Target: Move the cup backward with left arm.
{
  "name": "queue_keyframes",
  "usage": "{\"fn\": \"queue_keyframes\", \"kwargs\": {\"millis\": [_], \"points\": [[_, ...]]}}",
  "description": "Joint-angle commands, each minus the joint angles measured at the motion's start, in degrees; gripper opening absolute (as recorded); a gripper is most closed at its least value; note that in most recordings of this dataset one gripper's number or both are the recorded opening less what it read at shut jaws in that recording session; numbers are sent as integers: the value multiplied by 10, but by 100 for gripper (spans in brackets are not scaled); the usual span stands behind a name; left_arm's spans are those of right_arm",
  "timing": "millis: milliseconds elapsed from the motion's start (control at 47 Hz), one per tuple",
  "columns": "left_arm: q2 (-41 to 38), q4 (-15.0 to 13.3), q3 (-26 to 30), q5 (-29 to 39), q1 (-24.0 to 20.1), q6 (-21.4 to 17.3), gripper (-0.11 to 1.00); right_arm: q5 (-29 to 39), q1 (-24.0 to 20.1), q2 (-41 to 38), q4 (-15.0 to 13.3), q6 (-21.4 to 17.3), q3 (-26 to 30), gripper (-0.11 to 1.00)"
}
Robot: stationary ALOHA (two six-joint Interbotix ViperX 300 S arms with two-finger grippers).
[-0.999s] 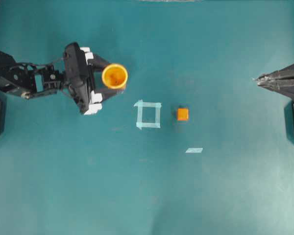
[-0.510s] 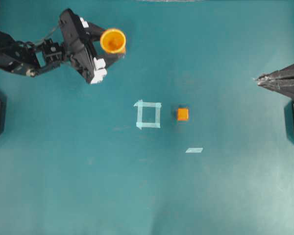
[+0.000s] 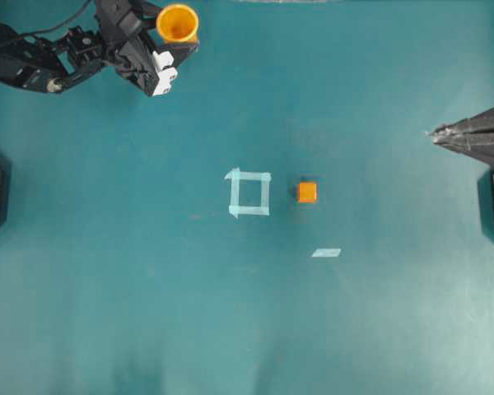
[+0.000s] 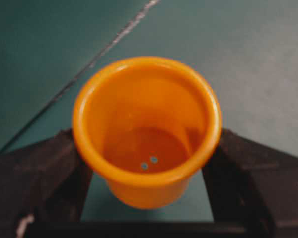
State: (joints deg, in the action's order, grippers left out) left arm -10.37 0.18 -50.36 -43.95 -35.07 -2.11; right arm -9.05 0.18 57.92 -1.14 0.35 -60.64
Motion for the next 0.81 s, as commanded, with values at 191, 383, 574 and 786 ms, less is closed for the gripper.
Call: {"fn": "queue_keyframes", "kwargs": {"millis": [191,383,574,786], "points": [[-1,4,22,14,-39,-1,63,-2,0,-1,0,1,18,0],[-5,5,38,26,-57,-1,63,-2,0,-1,0,1,18,-1],[-11,5,53,34,-69,-3,63,-2,0,0,0,1,19,0],[-13,5,57,45,-72,-4,63,-2,1,0,0,1,19,-1]]}}
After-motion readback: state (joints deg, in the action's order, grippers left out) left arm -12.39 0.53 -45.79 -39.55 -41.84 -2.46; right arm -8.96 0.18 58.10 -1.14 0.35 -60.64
